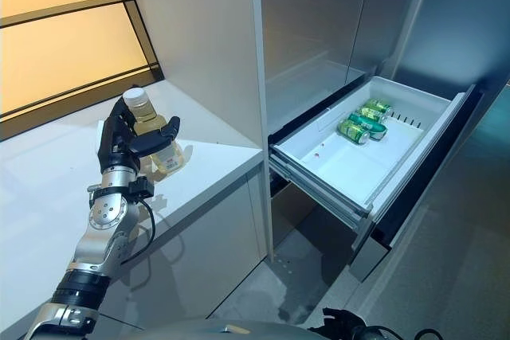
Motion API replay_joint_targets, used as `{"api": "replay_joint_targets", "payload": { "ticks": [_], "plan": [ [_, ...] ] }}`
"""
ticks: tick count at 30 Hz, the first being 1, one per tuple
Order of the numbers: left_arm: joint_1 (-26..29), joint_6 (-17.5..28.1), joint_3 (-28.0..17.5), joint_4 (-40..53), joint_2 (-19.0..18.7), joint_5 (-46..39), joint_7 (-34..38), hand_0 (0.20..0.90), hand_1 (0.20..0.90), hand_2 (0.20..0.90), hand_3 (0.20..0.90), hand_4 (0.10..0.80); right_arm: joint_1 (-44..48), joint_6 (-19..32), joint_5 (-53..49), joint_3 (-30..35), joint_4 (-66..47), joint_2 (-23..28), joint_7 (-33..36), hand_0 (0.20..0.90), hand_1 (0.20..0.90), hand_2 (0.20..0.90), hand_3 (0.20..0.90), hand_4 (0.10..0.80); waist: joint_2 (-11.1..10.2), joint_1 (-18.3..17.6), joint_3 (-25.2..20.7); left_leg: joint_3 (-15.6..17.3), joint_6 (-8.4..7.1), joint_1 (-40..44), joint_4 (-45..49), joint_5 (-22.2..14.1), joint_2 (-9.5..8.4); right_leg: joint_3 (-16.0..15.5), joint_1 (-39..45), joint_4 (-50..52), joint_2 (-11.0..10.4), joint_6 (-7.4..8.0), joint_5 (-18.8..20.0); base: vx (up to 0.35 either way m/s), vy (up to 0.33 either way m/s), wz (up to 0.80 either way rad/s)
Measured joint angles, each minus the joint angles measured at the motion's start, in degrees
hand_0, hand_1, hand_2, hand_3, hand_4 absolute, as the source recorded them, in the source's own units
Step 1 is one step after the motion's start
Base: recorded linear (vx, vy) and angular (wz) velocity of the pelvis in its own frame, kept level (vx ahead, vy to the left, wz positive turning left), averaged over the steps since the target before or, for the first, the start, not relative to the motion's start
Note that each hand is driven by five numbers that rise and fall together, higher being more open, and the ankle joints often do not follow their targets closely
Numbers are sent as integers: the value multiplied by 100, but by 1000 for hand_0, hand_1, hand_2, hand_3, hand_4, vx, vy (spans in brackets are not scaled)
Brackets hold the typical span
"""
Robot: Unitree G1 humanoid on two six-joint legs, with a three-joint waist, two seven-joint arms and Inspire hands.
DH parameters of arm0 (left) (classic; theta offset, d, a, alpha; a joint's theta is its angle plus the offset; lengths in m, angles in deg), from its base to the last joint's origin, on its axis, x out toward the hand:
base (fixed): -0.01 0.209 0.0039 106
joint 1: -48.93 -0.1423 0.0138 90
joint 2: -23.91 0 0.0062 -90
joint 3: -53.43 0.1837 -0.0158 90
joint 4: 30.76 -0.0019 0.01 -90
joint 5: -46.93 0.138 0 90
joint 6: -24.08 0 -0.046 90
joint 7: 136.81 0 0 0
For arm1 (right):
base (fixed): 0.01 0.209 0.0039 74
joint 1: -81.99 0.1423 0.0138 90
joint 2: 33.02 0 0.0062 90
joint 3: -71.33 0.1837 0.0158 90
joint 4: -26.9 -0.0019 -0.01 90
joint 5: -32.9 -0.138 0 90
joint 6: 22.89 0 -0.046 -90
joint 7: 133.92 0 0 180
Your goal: Put drinks into fridge and close the fridge
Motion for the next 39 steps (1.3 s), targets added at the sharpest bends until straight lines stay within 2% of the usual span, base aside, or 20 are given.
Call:
{"api": "replay_joint_targets", "payload": {
  "ticks": [10, 16, 20, 23, 26, 28, 30, 34, 39],
  "plan": [
    [4, 101, 21, 27, -4, 209, 51, 300, 300, 300, 200, 100, -9, -10, -11, -82, -34, 6, 14, 900, 900, 900, 900, 800, 4, -28, -19, 21, 33, 34, 0, 16, 1, 27, 18, -1, 1, 0, 0, -7, -11, 0],
    [3, 120, 20, 25, -4, 146, -70, 300, 300, 300, 200, 100, -82, -396, -32, -129, -366, 9, 36, 900, 900, 900, 900, 800, -44, -12, -57, 27, -4, 34, 0, -10, 8, 54, 13, 0, 13, -2, -1, -21, -36, -1],
    [3, 156, -66, 31, 45, -1004, -606, 300, 300, 300, 200, 100, -120, -509, -47, -157, -559, 8, 23, 900, 900, 900, 900, 800, -95, -15, -70, 33, 0, -12, 1, -8, 8, 62, -34, 0, 12, -2, -1, -6, -8, 0],
    [-15, 140, -137, 33, 468, -2614, -1185, 300, 300, 300, 200, 100, -261, -547, -292, -171, -949, 12, -3, 900, 900, 900, 900, 800, -177, -10, -14, 29, 18, -18, 1, 27, 4, 60, -39, 0, 11, -1, 0, 0, 0, 0],
    [-30, 123, -180, 43, 894, -3779, -1650, 300, 300, 300, 200, 100, -338, -642, -606, -132, -1568, -9, -61, 900, 900, 900, 900, 800, -265, -90, 89, 28, 7, -27, 2, 37, 4, 62, -50, 0, 13, -1, 0, 0, 0, 0],
    [-48, 31, -178, 45, 1058, -4374, -2037, 300, 300, 300, 200, 100, -305, -239, -699, -20, -1569, -79, -222, 900, 900, 900, 900, 800, -279, -130, 129, 28, 6, -36, 2, 33, 4, 75, -65, 0, 13, -1, 0, 0, 0, 0],
    [-48, -1, -171, 75, 1174, -4746, -2243, 300, 300, 300, 200, 100, -286, -155, -731, -93, -1752, -108, -227, 900, 900, 900, 900, 800, -267, -184, 141, 28, 8, -46, 2, 30, 4, 76, -78, 0, 13, 0, -1, 0, 0, 0],
    [-48, 7, -96, 524, 1286, -5815, -2716, 300, 300, 300, 200, 100, -438, -424, -1193, -214, -3591, -143, -176, 900, 900, 900, 900, 800, -216, -314, 244, 39, -4, -102, 6, 45, 14, 74, -147, 0, 17, 0, 3, 0, 0, 0],
    [-52, 57, -82, 1102, 1379, -6434, -3184, 300, 300, 300, 200, 100, -451, -824, -1256, -283, -5272, -141, -229, 900, 900, 900, 900, 800, -217, -373, 305, 45, -7, -105, 13, 46, 8, 75, -146, 1, 20, 1, 2, -10, -8, 1]
  ]
}}
